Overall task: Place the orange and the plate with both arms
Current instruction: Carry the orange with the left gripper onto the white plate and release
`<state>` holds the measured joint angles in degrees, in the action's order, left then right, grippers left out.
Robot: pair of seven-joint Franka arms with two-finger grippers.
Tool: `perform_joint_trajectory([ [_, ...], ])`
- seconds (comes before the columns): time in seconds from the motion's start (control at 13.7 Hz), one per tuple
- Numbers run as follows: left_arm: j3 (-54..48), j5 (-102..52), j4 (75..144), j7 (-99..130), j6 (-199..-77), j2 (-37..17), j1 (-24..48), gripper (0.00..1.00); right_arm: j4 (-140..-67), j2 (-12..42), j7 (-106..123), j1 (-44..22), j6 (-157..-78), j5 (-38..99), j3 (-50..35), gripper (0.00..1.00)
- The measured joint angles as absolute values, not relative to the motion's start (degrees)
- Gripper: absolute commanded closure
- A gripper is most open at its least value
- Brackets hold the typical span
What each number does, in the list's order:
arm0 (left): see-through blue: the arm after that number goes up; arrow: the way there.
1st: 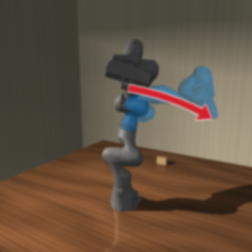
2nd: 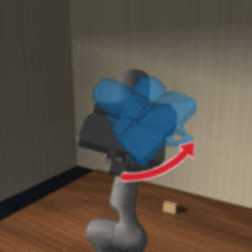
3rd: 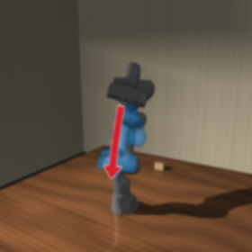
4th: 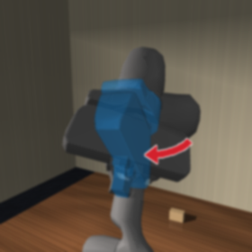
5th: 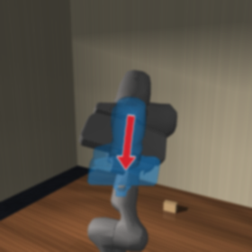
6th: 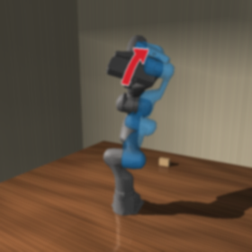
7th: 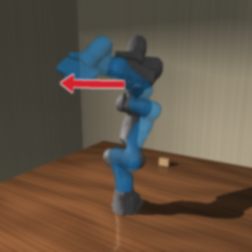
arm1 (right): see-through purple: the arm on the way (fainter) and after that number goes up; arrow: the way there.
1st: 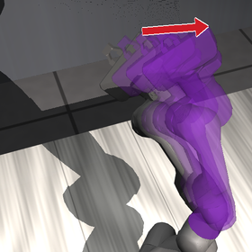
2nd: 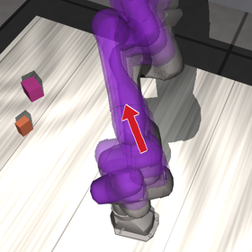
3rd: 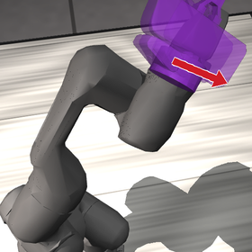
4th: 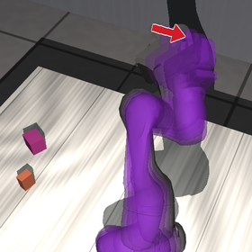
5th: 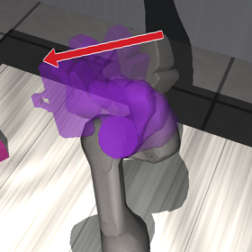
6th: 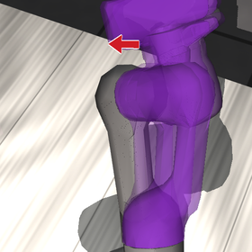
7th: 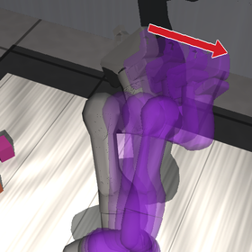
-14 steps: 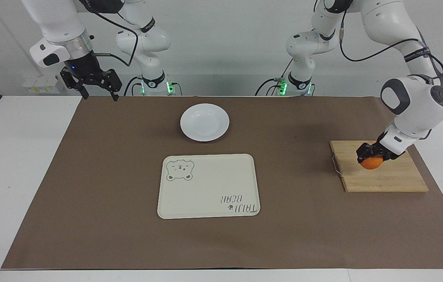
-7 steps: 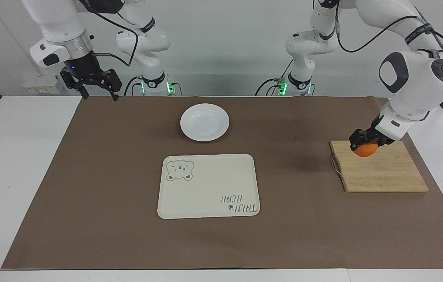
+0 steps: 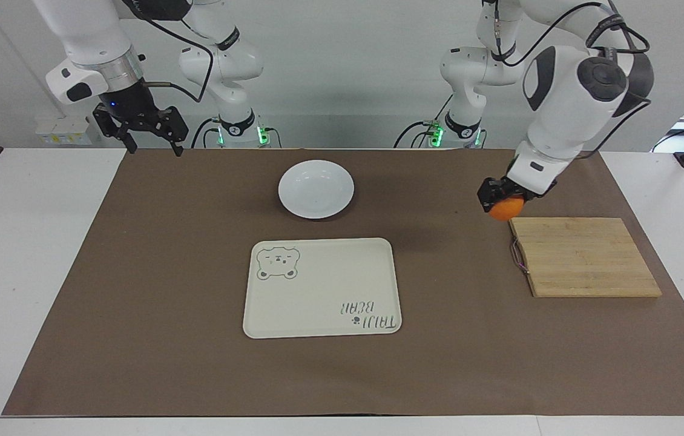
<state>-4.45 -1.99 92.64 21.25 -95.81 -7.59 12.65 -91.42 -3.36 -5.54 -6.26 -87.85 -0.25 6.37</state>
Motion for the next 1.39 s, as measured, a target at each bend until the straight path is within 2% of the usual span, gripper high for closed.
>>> perform_joint_trajectory([
  [0.37,-4.7,-2.6,96.5,29.7,-100.3,-7.6,22.8,1.00,-91.4,-3.4,-5.5,-6.3,-87.9,-0.3,6.4,0.00],
  [0.8,-4.9,-6.1,109.8,38.2,-119.5,-8.7,36.8,1.00,-91.4,-3.4,-5.5,-6.3,-87.9,-0.3,6.4,0.00],
  [1.24,-4.9,-10.5,114.6,49.2,-131.0,-11.7,46.3,1.00,-91.5,-3.4,-5.5,-6.3,-87.9,-0.3,6.5,0.00],
  [1.32,-4.9,-10.5,115.0,51.4,-133.2,-12.5,47.9,0.96,-91.5,-3.4,-5.5,-6.3,-87.9,-0.3,6.5,0.00],
  [1.39,-4.9,-10.5,115.5,53.7,-136.0,-13.8,49.6,0.22,-91.5,-3.4,-5.5,-6.3,-87.9,-0.3,6.5,0.00],
])
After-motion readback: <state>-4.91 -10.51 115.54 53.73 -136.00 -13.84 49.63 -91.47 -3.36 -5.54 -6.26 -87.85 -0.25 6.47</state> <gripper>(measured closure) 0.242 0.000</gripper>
